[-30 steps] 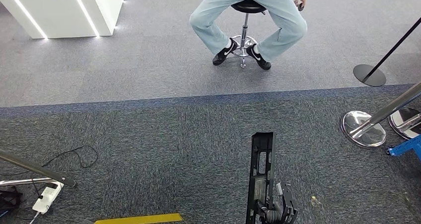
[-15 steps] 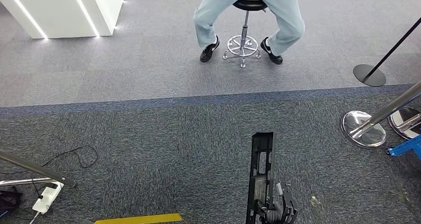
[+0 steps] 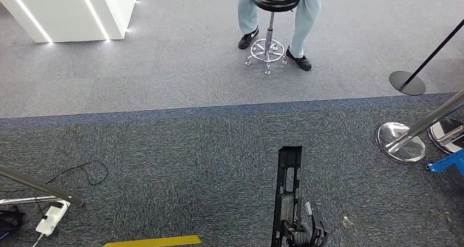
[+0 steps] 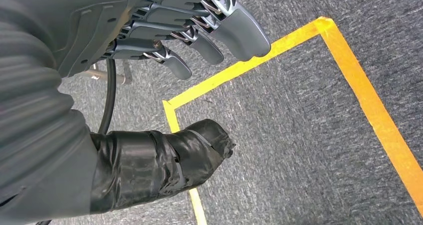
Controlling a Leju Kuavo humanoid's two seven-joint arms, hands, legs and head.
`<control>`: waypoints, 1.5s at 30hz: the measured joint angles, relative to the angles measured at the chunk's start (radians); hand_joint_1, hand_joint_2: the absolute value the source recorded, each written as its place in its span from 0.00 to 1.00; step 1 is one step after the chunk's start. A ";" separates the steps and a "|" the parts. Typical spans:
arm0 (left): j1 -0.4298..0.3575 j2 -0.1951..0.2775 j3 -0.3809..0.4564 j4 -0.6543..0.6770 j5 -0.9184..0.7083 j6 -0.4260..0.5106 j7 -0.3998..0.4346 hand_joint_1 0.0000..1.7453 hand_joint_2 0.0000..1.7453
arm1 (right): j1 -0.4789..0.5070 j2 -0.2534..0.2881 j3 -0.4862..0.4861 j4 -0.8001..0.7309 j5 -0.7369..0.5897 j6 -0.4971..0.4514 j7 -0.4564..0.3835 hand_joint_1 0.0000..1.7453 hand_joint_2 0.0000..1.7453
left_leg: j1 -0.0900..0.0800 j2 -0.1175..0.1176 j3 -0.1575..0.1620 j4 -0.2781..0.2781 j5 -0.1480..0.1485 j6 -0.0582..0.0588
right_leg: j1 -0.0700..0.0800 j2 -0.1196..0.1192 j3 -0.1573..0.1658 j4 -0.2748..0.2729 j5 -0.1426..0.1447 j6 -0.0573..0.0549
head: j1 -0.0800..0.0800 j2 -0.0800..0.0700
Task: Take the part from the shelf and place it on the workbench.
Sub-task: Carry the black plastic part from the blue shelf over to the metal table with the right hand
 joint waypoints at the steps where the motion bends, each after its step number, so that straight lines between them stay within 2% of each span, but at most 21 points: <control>1: 0.000 0.003 0.001 0.000 0.021 0.003 0.020 0.00 1.00 | 0.000 -0.008 -0.003 0.003 -0.016 -0.016 0.017 1.00 1.00 | 0.000 0.000 0.000 0.000 0.000 0.000 | 0.000 0.000 0.000 0.000 0.000 0.000 | 0.000 0.000; 2: -0.002 0.008 0.008 0.000 0.071 0.009 0.070 0.00 1.00 | -0.004 -0.022 -0.009 0.007 -0.057 -0.052 0.058 1.00 1.00 | 0.000 0.001 0.000 0.000 0.000 0.000 | 0.000 0.000 0.000 0.000 0.000 0.000 | 0.000 0.000; 3: -0.006 0.018 0.021 0.000 0.146 0.014 0.155 0.00 1.00 | -0.011 -0.047 -0.021 0.015 -0.115 -0.098 0.133 1.00 1.00 | 0.000 0.001 0.001 0.000 0.000 0.000 | 0.000 0.001 0.000 0.000 0.000 0.000 | 0.000 0.000; 4: -0.013 0.034 0.041 -0.001 0.232 0.012 0.270 0.00 1.00 | -0.020 -0.087 -0.038 0.024 -0.182 -0.138 0.248 1.00 1.00 | -0.001 0.001 0.002 0.001 -0.001 0.000 | -0.001 0.001 0.000 0.000 -0.001 0.001 | 0.000 0.000; 6: -0.025 0.073 0.091 -0.005 0.350 -0.011 0.500 0.00 1.00 | -0.033 -0.189 -0.079 0.042 -0.275 -0.138 0.553 1.00 1.00 | -0.003 -0.004 0.005 0.001 -0.001 0.001 | -0.003 -0.004 0.005 0.000 -0.004 0.006 | -0.001 0.000; 7: -0.026 0.094 0.116 -0.008 0.370 -0.023 0.574 0.00 1.00 | -0.030 -0.243 -0.097 0.050 -0.294 -0.104 0.709 1.00 1.00 | -0.004 -0.008 0.005 0.001 -0.002 0.002 | -0.004 -0.007 0.007 0.000 -0.006 0.008 | 0.000 0.000; 8: -0.024 0.111 0.138 -0.012 0.376 -0.027 0.616 0.00 1.00 | -0.021 -0.292 -0.112 0.057 -0.298 -0.072 0.828 1.00 1.00 | -0.005 -0.012 0.004 0.001 -0.002 0.002 | -0.004 -0.010 0.009 0.000 -0.007 0.008 | 0.000 0.000; 9: -0.021 0.124 0.159 -0.014 0.377 -0.023 0.637 0.00 1.00 | -0.010 -0.330 -0.124 0.063 -0.300 -0.048 0.895 1.00 1.00 | -0.005 -0.013 0.002 0.001 -0.003 0.003 | -0.004 -0.011 0.009 0.000 -0.006 0.008 | 0.001 0.000; 10: -0.018 0.133 0.179 -0.016 0.376 -0.012 0.650 0.00 1.00 | 0.000 -0.361 -0.134 0.068 -0.299 -0.034 0.908 1.00 1.00 | -0.006 -0.011 0.000 0.001 -0.003 0.003 | -0.004 -0.008 0.008 0.000 -0.006 0.008 | 0.001 0.000; 14: -0.032 0.141 0.225 -0.017 0.341 0.023 0.712 0.00 1.00 | 0.007 -0.444 -0.170 0.077 -0.277 0.004 0.682 1.00 1.00 | -0.008 0.003 0.002 0.001 -0.007 0.004 | -0.005 0.005 0.004 0.000 -0.003 0.008 | 0.000 0.000; 15: -0.037 0.142 0.230 -0.017 0.334 0.023 0.728 0.00 1.00 | 0.003 -0.458 -0.174 0.077 -0.268 0.009 0.649 1.00 1.00 | -0.009 0.003 0.004 0.001 -0.007 0.004 | -0.005 0.006 0.005 0.000 -0.003 0.008 | 0.000 0.000; 19: -0.044 0.158 0.246 -0.018 0.320 0.032 0.770 0.00 1.00 | -0.013 -0.519 -0.187 0.078 -0.246 0.013 0.619 1.00 1.00 | -0.008 0.000 0.007 0.002 -0.006 0.005 | -0.005 0.001 0.008 0.001 -0.004 0.009 | 0.000 0.000; 23: -0.041 0.172 0.259 -0.019 0.335 0.019 0.717 0.00 1.00 | -0.008 -0.530 -0.204 0.081 -0.265 -0.006 0.619 1.00 1.00 | -0.006 -0.002 0.006 0.001 -0.005 0.005 | -0.003 -0.001 0.009 0.001 -0.005 0.009 | 0.000 0.000; 27: -0.043 0.191 0.260 -0.019 0.319 -0.060 0.603 0.00 1.00 | 0.008 -0.512 -0.220 0.082 -0.287 0.012 0.511 1.00 1.00 | -0.006 -0.001 0.007 0.000 -0.006 0.005 | -0.002 0.000 0.008 0.001 -0.005 0.009 | -0.001 0.000; 32: -0.045 0.243 0.261 -0.020 0.312 -0.112 0.605 0.00 1.00 | 0.012 -0.527 -0.254 0.083 -0.298 0.064 0.362 1.00 1.00 | -0.005 -0.001 0.007 0.000 -0.005 0.005 | -0.001 0.000 0.007 0.001 -0.005 0.008 | 0.000 0.000; 40: -0.042 0.280 0.261 -0.022 0.320 -0.145 0.567 0.00 1.00 | 0.012 -0.561 -0.276 0.086 -0.240 0.082 0.334 1.00 1.00 | -0.005 -0.001 0.006 0.000 -0.006 0.005 | -0.001 0.000 0.008 0.001 -0.005 0.008 | 0.000 0.000; 45: -0.042 0.307 0.267 -0.022 0.352 -0.170 0.596 0.00 1.00 | 0.013 -0.587 -0.277 0.087 -0.221 0.107 0.232 1.00 1.00 | -0.006 -0.001 0.006 0.001 -0.006 0.005 | -0.002 0.000 0.007 0.001 -0.005 0.008 | 0.000 0.000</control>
